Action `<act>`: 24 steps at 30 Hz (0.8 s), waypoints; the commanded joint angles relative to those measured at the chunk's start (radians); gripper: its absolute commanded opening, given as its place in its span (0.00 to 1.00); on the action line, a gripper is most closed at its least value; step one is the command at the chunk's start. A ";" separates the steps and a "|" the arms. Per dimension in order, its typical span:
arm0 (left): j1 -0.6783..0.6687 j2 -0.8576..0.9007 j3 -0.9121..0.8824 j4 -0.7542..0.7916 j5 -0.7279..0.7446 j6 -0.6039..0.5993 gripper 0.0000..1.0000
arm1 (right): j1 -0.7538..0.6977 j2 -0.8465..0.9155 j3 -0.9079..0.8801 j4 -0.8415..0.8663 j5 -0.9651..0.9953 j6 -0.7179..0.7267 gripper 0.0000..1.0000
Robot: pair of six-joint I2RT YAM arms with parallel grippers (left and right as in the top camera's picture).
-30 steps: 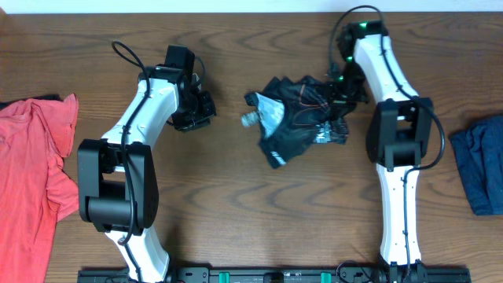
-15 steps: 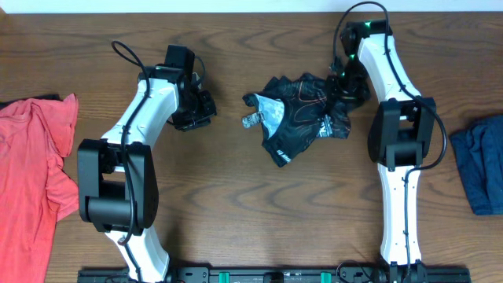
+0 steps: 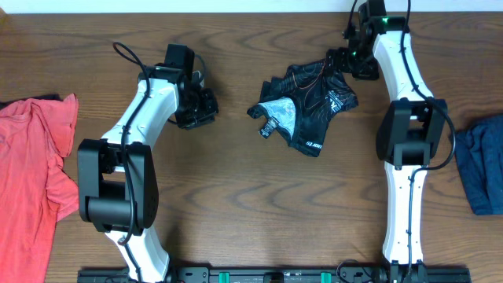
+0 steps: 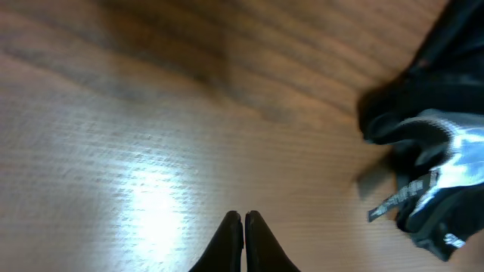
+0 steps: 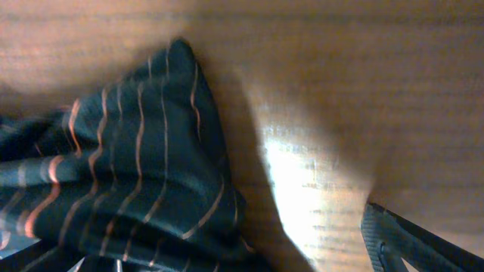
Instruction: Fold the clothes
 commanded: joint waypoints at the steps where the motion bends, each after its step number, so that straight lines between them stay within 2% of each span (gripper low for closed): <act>1: 0.001 0.010 -0.008 0.031 0.029 -0.008 0.11 | -0.003 0.005 0.101 0.001 -0.007 0.037 0.99; 6: 0.000 0.013 -0.008 0.126 0.065 -0.008 0.15 | -0.004 -0.093 0.283 -0.051 -0.009 0.026 0.99; 9: -0.003 0.031 -0.008 0.192 0.111 -0.009 0.15 | 0.002 -0.179 0.352 -0.132 -0.073 0.028 0.99; 17: -0.033 0.182 -0.008 0.345 0.183 -0.087 0.15 | 0.094 -0.381 0.362 -0.354 -0.163 -0.070 0.99; 24: -0.055 0.291 -0.008 0.529 0.216 -0.188 0.15 | 0.240 -0.457 0.362 -0.456 -0.197 -0.088 0.99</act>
